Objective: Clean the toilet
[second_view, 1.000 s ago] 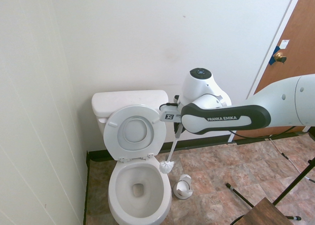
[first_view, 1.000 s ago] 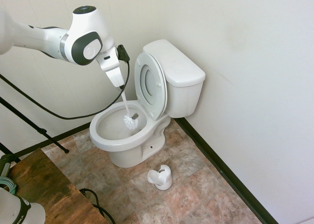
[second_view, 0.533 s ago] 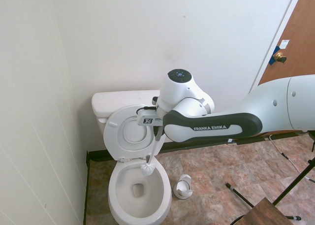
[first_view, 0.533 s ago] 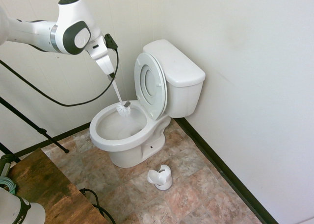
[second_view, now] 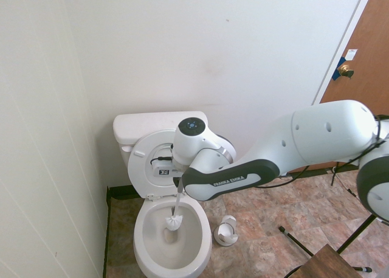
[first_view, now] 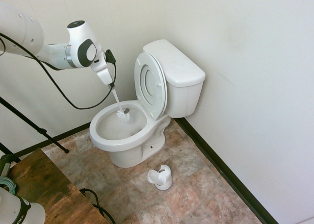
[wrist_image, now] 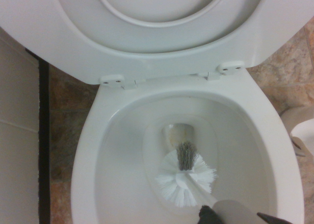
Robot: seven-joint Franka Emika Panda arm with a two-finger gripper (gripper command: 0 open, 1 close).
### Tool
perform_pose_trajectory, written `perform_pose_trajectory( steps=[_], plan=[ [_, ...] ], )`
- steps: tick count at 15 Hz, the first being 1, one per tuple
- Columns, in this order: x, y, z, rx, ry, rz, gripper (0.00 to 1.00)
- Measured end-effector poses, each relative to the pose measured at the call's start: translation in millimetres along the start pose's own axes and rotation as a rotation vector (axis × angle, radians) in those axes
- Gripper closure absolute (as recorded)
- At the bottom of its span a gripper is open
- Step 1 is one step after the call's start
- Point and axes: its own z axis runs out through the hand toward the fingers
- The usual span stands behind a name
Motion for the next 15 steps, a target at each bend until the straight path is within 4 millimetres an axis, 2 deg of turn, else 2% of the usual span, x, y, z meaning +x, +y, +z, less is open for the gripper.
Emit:
perform_pose_trajectory(
  steps=[4,7,11,15],
  plan=[
    [-25.8,-13.1,69.9,-0.043,0.041,0.035,1.00],
    [-40.3,-31.3,108.4,-0.049,0.048,0.032,1.00],
    [-53.8,-59.7,131.7,-0.052,0.069,0.034,1.00],
    [-67.4,-79.5,146.3,-0.070,0.088,0.025,1.00]
  ],
)
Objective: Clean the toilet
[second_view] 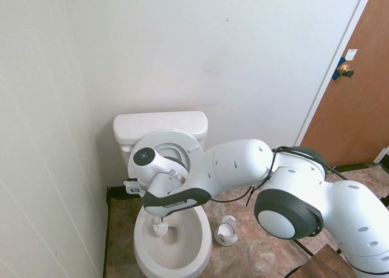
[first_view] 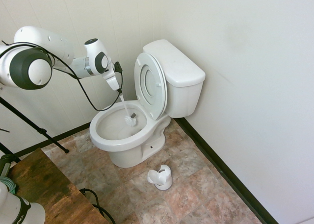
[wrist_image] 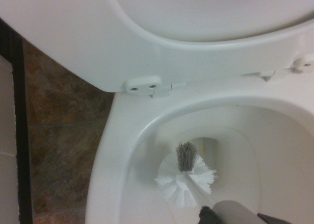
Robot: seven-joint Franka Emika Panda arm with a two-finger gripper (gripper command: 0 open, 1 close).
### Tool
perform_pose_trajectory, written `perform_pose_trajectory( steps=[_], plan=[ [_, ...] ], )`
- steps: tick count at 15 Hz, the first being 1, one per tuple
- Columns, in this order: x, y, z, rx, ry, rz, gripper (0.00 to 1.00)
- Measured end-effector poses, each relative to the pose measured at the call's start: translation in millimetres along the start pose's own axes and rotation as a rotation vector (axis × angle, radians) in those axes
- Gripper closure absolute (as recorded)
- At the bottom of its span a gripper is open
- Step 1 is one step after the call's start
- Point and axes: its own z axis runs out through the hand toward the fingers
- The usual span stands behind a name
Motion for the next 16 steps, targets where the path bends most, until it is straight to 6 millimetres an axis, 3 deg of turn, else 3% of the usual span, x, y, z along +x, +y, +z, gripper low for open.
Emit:
perform_pose_trajectory(
  steps=[9,12,16],
  plan=[
    [-42.0,11.4,17.3,-0.038,0.037,-0.163,1.00],
    [-53.1,27.9,26.9,-0.062,0.056,-0.227,1.00],
    [-48.4,54.2,24.4,-0.077,0.041,-0.272,1.00]
  ],
)
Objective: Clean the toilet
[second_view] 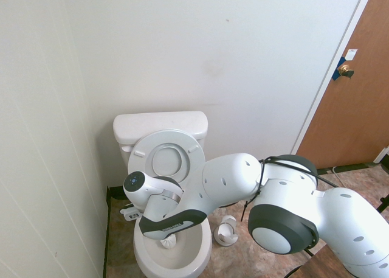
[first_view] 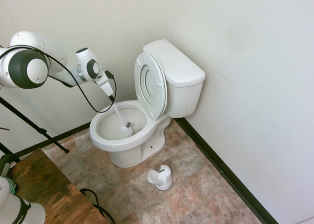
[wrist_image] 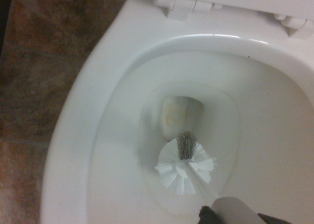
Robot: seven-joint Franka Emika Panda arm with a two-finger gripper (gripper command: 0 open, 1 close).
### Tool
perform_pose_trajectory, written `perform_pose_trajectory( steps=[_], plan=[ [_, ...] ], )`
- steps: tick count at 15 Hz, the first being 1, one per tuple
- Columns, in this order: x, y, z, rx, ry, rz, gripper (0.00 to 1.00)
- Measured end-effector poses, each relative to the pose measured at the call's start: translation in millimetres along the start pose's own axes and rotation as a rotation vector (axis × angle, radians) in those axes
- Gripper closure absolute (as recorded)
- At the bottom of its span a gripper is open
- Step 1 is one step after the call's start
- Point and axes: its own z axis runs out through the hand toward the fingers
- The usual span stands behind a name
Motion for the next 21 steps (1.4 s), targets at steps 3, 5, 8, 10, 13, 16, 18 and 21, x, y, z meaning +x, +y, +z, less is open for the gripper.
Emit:
perform_pose_trajectory(
  steps=[3,5,8,10,13,16,18,21],
  plan=[
    [10.2,30.4,-7.7,-0.009,-0.028,-0.014,1.00],
    [32.1,48.5,-9.6,-0.017,-0.045,0.006,1.00],
    [77.6,60.7,-7.7,-0.024,-0.048,0.052,1.00],
    [103.7,61.2,-5.5,-0.016,-0.039,0.089,1.00],
    [128.0,49.1,-6.3,0.007,-0.010,0.119,1.00],
    [141.0,29.6,-1.9,0.035,0.034,0.145,1.00],
    [144.8,16.2,1.9,0.049,0.051,0.157,1.00],
    [143.8,-6.9,-0.5,0.070,0.072,0.173,1.00]
  ],
)
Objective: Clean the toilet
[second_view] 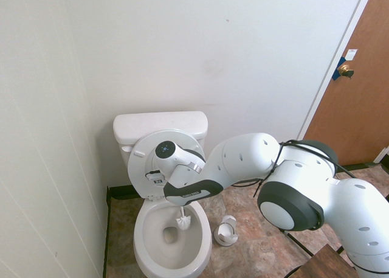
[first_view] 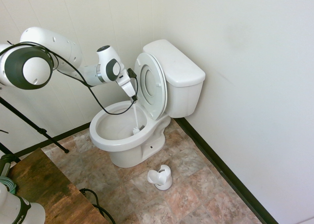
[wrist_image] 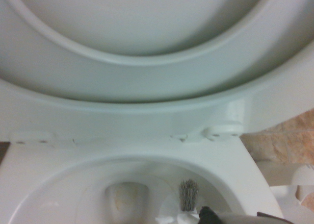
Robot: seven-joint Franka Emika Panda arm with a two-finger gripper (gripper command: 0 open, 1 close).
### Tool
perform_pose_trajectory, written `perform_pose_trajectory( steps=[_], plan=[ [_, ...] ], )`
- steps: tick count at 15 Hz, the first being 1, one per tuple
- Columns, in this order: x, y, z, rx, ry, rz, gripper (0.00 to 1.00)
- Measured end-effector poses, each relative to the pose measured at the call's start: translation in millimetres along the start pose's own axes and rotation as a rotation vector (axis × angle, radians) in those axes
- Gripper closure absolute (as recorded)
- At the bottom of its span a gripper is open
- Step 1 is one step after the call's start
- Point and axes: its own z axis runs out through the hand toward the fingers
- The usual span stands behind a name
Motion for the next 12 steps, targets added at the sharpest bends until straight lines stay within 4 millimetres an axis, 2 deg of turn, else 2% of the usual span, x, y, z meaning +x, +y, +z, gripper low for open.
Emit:
perform_pose_trajectory(
  steps=[4,8,12],
  plan=[
    [-20.2,-26.9,-5.2,0.022,0.009,0.015,1.00],
    [-53.6,-47.1,-15.3,0.040,0.015,-0.001,1.00],
    [-80.4,-53.6,-30.6,0.044,0.007,-0.026,1.00]
  ],
)
